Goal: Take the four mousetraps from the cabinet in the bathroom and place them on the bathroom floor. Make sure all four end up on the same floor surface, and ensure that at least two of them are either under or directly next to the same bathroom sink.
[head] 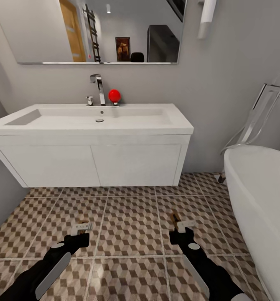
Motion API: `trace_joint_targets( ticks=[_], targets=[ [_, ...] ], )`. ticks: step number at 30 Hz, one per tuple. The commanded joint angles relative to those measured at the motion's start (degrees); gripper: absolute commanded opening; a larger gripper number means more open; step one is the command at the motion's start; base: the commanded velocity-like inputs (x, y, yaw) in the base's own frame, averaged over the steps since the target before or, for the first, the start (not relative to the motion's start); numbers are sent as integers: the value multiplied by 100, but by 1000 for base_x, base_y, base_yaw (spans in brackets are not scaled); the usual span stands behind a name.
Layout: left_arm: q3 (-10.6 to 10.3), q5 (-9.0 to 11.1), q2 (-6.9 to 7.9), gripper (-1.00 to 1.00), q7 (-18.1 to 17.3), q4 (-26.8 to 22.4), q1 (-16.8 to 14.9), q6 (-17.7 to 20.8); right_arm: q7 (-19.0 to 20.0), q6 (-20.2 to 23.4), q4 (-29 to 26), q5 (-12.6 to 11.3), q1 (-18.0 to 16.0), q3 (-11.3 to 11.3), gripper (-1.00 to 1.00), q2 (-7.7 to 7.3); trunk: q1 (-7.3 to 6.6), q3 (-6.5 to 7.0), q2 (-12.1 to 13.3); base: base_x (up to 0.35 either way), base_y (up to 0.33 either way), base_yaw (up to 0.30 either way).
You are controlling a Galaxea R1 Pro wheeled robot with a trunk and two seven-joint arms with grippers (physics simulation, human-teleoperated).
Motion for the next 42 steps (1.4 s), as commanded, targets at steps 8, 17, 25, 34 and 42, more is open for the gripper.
trace_joint_targets(
  ticks=[8, 17, 25, 34, 42],
  targets=[
    [-32, 38, 7, -100, 62, -9, -6, 14, -50, 17, -11, -56, -5, 31, -100, -8, 175, -222, -325, 0, 0, 0],
    [-33, 44, 7, -100, 64, 6, -6, 12, -50, 16, -11, -56, -6, 31, -100, -8, 373, -465, -686, 0, 0, 0],
    [-33, 41, 7, -100, 64, 22, -6, 13, -50, 16, -11, -56, -5, 31, -100, -8, 549, -681, -1007, 0, 0, 0],
    [-36, 46, -9, -100, 64, 30, -6, 11, -50, 13, -11, -56, -6, 31, -100, -8, 746, -924, -1368, 0, 0, 0],
    [-42, 46, -11, -100, 64, 26, -6, 10, -50, 16, -11, -56, -5, 31, -100, -8, 864, -1153, -1572, 0, 0, 0]
  ],
)
